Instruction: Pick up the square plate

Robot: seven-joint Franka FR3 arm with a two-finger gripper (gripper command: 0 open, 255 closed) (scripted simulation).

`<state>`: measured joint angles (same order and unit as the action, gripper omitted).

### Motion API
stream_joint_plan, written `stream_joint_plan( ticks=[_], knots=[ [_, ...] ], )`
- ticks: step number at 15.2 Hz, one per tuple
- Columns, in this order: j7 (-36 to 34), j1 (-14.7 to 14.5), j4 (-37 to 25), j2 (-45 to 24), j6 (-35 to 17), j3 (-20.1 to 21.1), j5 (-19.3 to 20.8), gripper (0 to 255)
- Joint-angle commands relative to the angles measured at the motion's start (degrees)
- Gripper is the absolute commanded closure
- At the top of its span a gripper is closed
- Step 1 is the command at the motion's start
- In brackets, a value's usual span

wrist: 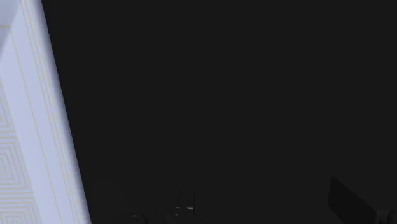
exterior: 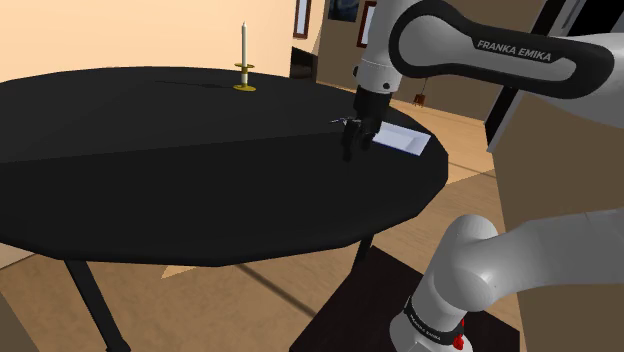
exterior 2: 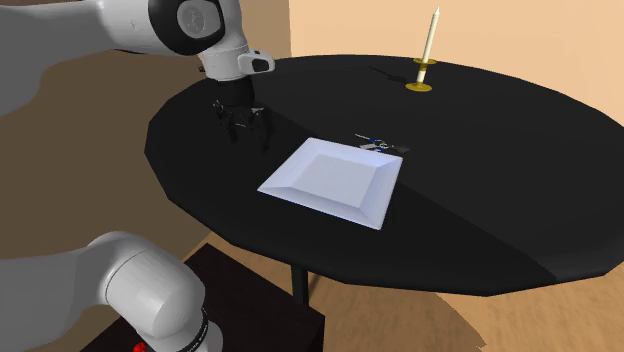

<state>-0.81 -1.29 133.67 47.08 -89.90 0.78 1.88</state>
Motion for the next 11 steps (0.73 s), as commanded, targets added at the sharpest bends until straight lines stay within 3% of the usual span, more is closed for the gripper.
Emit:
stream_joint_plan(
  ticks=[1,11],
  knots=[
    [0.00,0.00,0.00,0.00,0.00,0.00,0.00,0],
    [14.82,2.29,-5.18,4.51,10.28,-7.53,12.47,0]
  ],
)
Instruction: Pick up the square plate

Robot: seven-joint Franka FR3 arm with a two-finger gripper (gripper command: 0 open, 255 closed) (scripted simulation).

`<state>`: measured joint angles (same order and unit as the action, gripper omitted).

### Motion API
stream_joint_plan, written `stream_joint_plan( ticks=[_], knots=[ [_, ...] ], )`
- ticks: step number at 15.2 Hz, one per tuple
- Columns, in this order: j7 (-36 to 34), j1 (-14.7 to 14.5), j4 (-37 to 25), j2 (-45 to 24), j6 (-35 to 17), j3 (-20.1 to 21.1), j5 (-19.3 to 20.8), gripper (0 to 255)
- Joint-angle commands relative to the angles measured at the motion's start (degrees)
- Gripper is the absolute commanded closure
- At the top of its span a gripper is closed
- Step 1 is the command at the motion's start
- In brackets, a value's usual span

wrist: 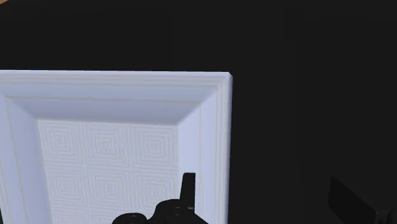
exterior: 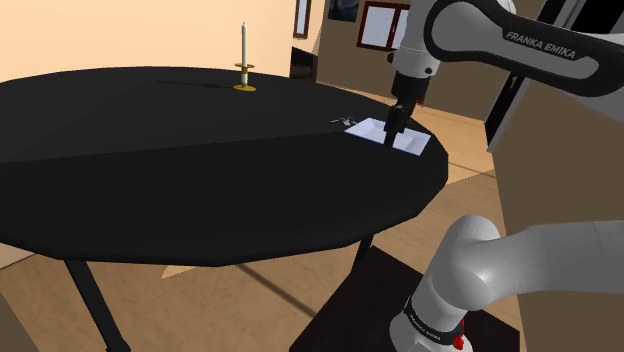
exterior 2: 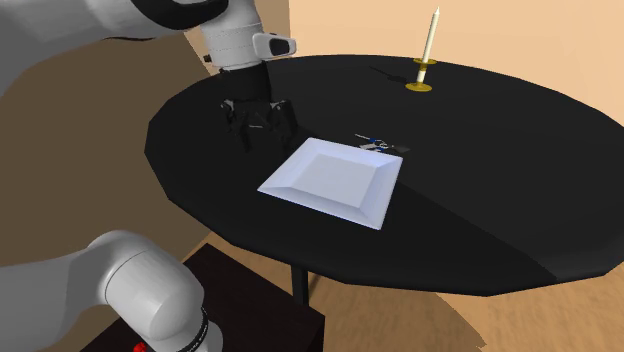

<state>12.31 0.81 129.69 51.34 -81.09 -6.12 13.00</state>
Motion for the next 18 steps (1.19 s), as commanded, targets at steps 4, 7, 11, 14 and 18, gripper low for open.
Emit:
stream_joint_plan(
  ticks=[4,7,11,14,18],
  knots=[
    [4.58,0.53,-0.83,1.26,1.82,-2.21,4.05,0],
    [4.16,0.58,2.18,2.44,0.04,-2.47,4.27,0],
    [3.82,0.64,4.70,3.40,-1.50,-2.71,4.47,0],
    [3.84,0.64,4.70,3.38,-1.53,-2.74,4.49,255],
    [3.85,0.64,4.67,3.37,-1.51,-2.74,4.50,255]
  ],
)
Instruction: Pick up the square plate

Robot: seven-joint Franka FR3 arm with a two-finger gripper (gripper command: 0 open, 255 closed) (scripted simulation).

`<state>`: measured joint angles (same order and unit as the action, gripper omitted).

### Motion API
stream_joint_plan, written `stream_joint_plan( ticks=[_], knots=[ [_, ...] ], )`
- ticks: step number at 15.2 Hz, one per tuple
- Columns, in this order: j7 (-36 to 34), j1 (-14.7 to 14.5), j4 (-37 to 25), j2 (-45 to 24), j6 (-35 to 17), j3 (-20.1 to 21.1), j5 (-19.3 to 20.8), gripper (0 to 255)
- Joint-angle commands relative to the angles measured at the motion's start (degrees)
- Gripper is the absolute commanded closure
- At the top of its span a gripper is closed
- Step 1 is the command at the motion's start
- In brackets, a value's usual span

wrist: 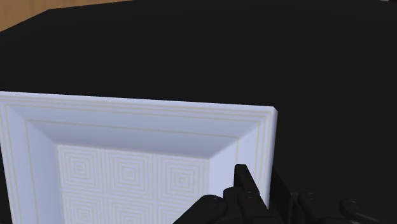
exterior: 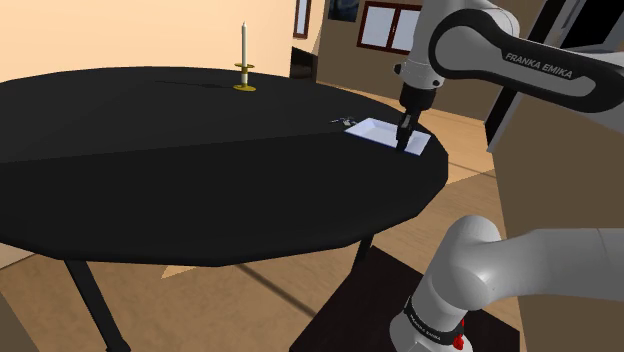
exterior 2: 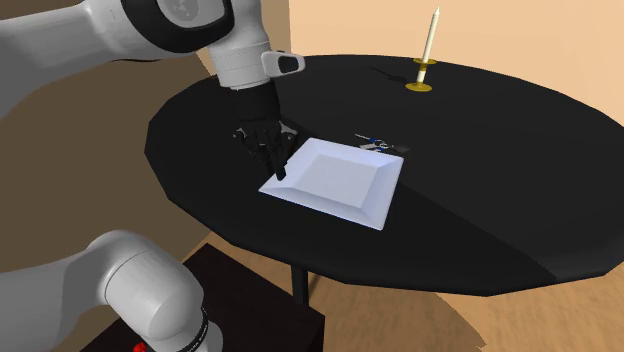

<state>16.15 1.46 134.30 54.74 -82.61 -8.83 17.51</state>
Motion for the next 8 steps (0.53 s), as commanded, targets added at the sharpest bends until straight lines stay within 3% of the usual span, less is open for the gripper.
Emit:
stream_joint_plan(
  ticks=[1,8],
  knots=[
    [0.01,0.00,0.06,-0.04,0.01,-0.02,-0.02,255],
    [0.52,-0.09,-3.85,-1.52,2.41,0.37,-0.35,255]
  ],
)
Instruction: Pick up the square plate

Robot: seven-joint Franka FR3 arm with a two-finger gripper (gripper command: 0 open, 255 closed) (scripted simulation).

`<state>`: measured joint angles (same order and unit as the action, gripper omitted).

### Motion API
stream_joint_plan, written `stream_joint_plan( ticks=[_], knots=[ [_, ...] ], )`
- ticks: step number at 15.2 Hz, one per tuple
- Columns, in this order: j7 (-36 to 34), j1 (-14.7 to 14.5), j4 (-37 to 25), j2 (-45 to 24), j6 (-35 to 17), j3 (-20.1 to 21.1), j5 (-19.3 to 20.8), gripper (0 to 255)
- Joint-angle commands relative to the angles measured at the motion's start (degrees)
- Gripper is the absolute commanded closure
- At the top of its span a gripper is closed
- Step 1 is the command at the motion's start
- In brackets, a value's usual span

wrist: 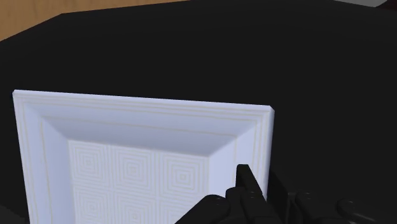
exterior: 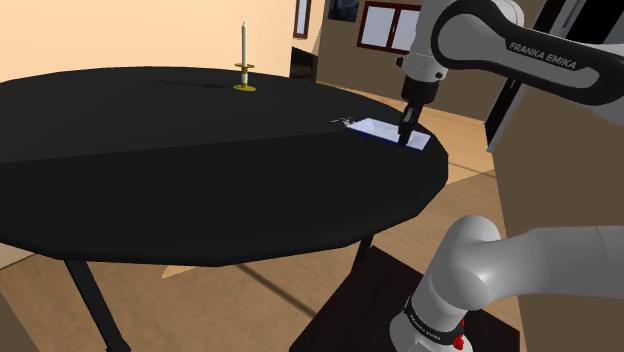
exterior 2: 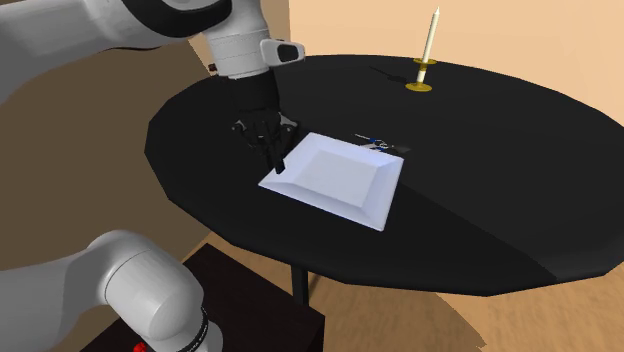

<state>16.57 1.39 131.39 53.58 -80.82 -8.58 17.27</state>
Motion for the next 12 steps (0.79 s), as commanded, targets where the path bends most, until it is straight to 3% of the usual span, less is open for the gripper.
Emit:
stream_joint_plan(
  ticks=[1,12],
  knots=[
    [0.24,-0.04,-1.95,-0.75,1.22,0.20,-0.18,255],
    [1.73,-0.16,-12.67,-5.23,7.33,0.95,-0.74,255]
  ],
)
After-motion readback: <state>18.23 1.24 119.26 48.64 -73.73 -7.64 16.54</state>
